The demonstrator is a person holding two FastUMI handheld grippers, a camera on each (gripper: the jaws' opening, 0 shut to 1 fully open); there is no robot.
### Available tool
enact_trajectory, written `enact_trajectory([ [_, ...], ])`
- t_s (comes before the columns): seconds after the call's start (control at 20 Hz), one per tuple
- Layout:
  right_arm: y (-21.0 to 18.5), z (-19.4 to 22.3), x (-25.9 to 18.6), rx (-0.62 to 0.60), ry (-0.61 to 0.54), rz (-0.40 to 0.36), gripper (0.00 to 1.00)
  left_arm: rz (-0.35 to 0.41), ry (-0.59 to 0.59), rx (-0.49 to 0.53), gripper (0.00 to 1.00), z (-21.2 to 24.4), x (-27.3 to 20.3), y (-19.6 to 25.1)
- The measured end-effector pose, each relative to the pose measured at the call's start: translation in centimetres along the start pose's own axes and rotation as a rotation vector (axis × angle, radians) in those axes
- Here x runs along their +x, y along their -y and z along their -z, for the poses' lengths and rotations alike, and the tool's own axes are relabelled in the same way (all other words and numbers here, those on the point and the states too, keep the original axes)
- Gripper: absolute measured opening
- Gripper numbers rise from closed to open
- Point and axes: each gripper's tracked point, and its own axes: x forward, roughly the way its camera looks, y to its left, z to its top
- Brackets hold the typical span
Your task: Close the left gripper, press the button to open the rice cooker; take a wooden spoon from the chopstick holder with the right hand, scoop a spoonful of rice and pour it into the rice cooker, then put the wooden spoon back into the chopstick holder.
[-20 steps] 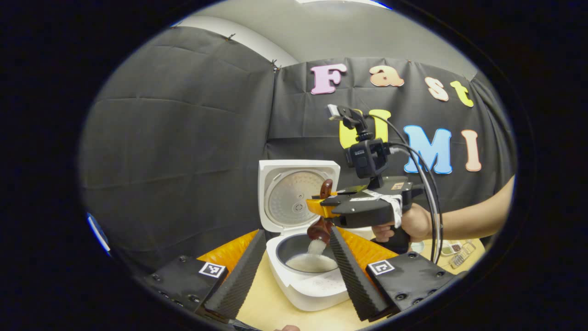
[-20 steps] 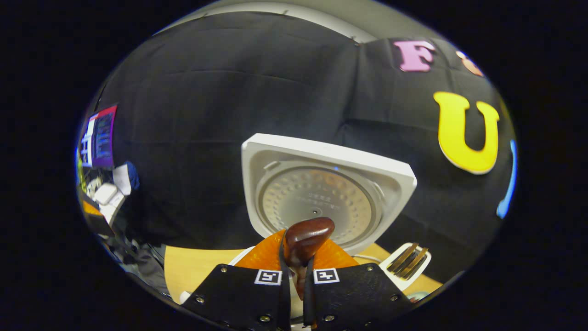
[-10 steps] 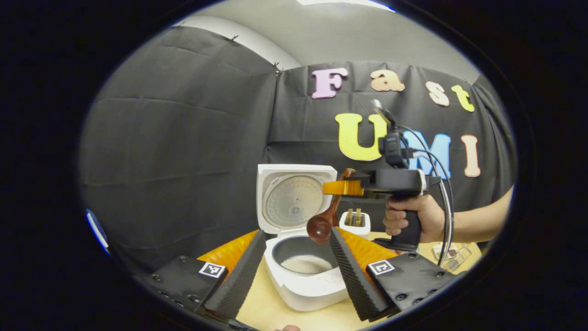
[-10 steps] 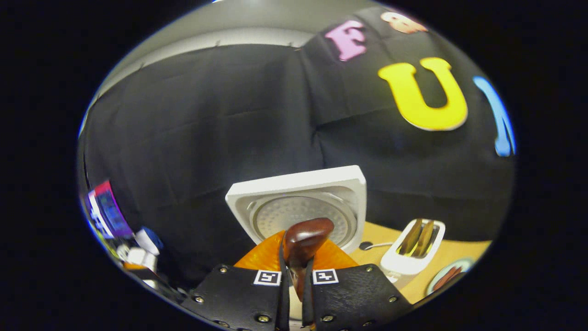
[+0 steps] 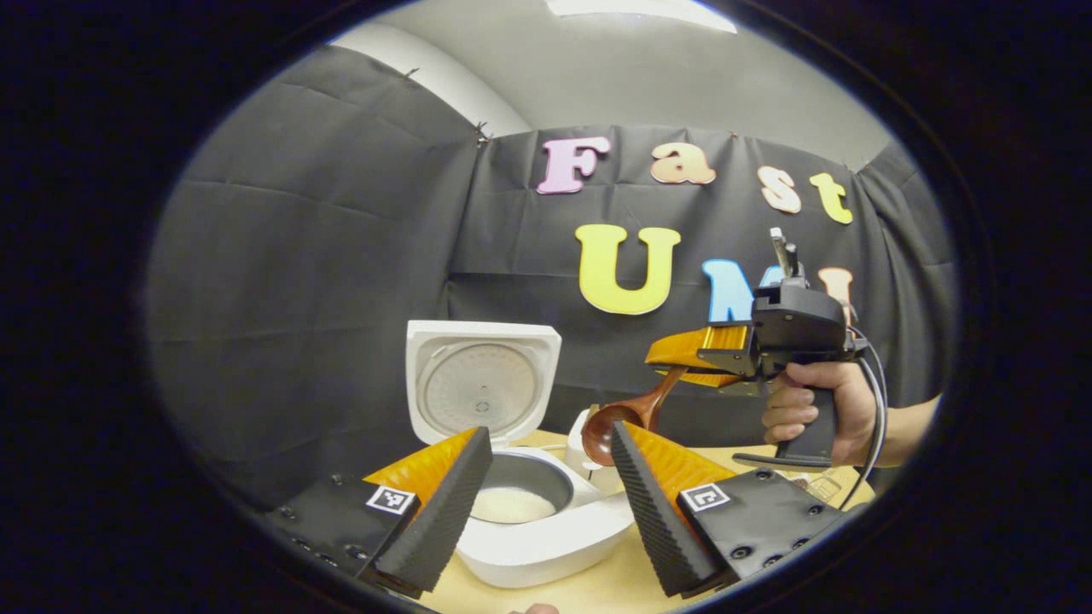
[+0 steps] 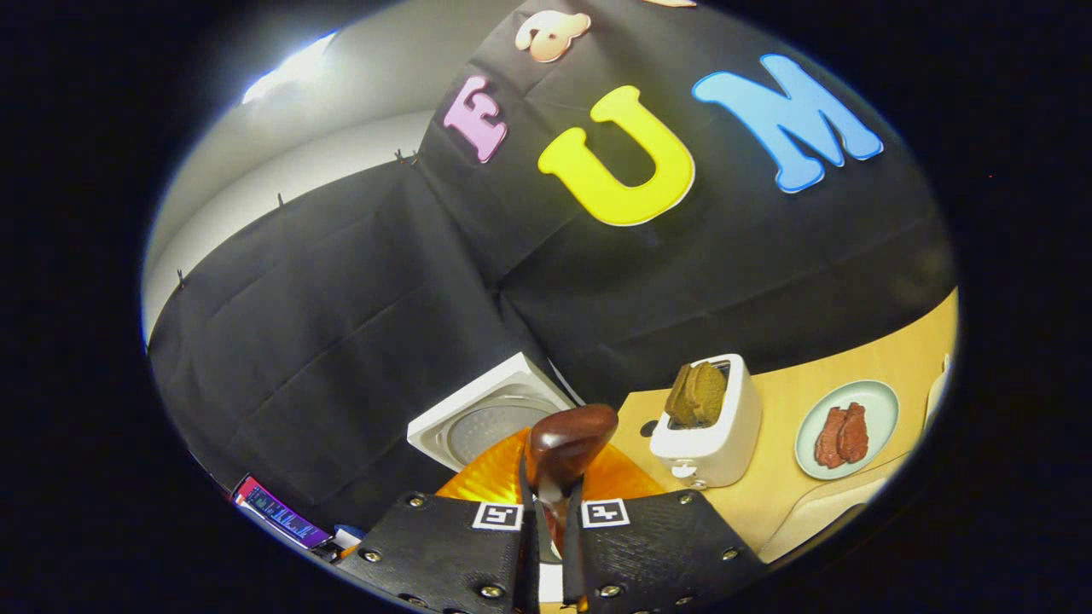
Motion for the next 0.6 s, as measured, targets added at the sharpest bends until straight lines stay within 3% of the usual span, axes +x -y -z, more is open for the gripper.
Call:
enact_trajectory([
  [0.35,5.9,-3.3,-13.0,0.046,0.092,0.156,0.11,0.128,0.006,0.010,0.99,-0.5,0.0,7.5],
  [0.6,8.3,-4.7,-19.4,0.081,0.155,0.210,0.11,0.219,0.005,0.028,0.97,-0.7,-0.6,12.8],
])
